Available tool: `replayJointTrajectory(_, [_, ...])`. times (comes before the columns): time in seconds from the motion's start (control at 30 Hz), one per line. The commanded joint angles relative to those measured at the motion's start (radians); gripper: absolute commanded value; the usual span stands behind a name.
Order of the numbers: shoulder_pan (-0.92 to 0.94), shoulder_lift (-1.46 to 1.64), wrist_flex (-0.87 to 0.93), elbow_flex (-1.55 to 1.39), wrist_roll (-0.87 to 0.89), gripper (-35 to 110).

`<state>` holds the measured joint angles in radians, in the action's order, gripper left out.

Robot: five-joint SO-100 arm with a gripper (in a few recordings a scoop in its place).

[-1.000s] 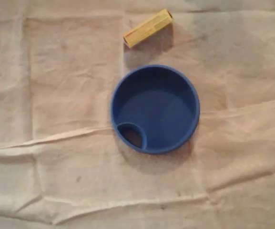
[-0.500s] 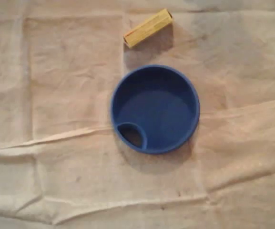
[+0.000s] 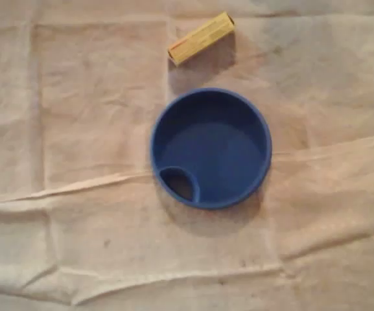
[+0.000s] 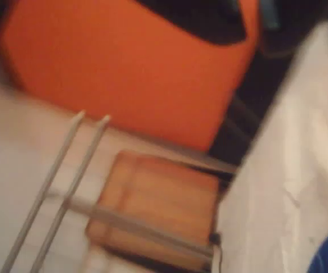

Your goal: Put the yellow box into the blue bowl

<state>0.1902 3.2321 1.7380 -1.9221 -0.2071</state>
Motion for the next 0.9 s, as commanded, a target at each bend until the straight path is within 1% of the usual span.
replayJointTrajectory(0.0, [-0.003,-0.181,-0.072,0.026,-0.008,0])
replayJointTrajectory(0.13, [-0.003,-0.362,-0.112,0.046,-0.020,0])
replayJointTrajectory(0.3, [-0.005,-0.614,-0.104,0.072,-0.032,0])
replayJointTrajectory(0.43, [-0.005,-0.827,-0.104,0.092,-0.173,0])
replayJointTrajectory(0.6, [0.005,-0.982,-0.104,0.160,-0.368,0])
replayJointTrajectory(0.7, [0.011,-1.035,-0.104,0.179,-0.451,0])
replayJointTrajectory(0.87, [0.020,-1.091,-0.103,0.167,-0.528,0])
